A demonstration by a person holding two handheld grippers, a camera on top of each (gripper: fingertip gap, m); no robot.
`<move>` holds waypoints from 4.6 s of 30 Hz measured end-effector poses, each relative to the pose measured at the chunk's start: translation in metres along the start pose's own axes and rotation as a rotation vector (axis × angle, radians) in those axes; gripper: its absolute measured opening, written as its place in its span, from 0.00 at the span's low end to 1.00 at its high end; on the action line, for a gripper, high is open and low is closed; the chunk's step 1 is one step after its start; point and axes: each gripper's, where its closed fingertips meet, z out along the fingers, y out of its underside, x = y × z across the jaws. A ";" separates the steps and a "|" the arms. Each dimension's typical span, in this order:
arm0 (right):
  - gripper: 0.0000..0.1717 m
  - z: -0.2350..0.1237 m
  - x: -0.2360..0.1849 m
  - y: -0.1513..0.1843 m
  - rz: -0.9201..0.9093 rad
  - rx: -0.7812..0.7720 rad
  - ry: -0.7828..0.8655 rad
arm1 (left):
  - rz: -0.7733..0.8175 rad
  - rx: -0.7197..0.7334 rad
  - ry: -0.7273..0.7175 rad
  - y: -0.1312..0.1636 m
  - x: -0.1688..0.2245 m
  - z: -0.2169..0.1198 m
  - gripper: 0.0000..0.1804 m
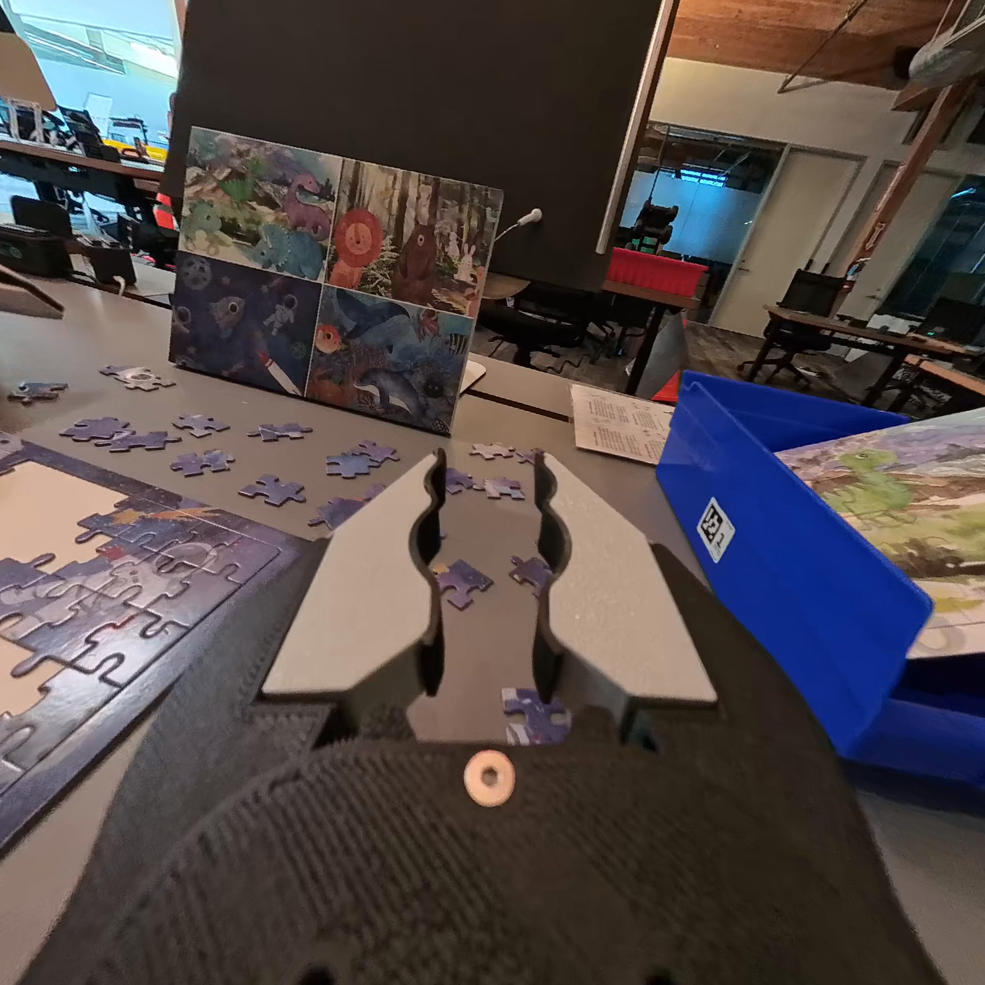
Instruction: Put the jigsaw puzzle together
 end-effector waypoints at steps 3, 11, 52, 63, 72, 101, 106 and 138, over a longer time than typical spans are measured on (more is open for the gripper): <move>0.19 -0.008 0.006 0.005 0.008 -0.007 0.024 | -0.006 0.016 -0.015 -0.002 -0.003 -0.002 0.00; 0.21 -0.020 0.009 0.005 0.013 -0.008 0.060 | -0.164 0.078 0.028 0.000 -0.008 -0.011 0.00; 0.25 -0.024 0.015 0.004 0.085 0.022 0.062 | 0.008 -0.016 -0.059 0.018 -0.020 -0.006 0.00; 0.25 -0.027 0.015 0.001 0.111 0.042 0.059 | -0.032 -0.005 -0.039 0.018 -0.020 -0.005 0.01; 0.26 -0.039 0.007 -0.001 0.113 0.049 0.050 | 0.022 -0.021 -0.038 0.018 -0.015 0.002 0.01; 0.32 0.110 -0.221 -0.010 0.028 -0.417 -0.529 | -0.015 0.159 0.067 -0.016 -0.009 0.013 0.01; 0.34 0.148 -0.256 -0.004 0.019 -0.492 -0.626 | -0.027 0.171 0.067 -0.017 -0.010 0.011 0.02; 0.17 0.137 -0.264 0.068 -0.087 -0.724 -0.634 | 0.044 0.131 0.058 -0.013 -0.002 0.016 0.04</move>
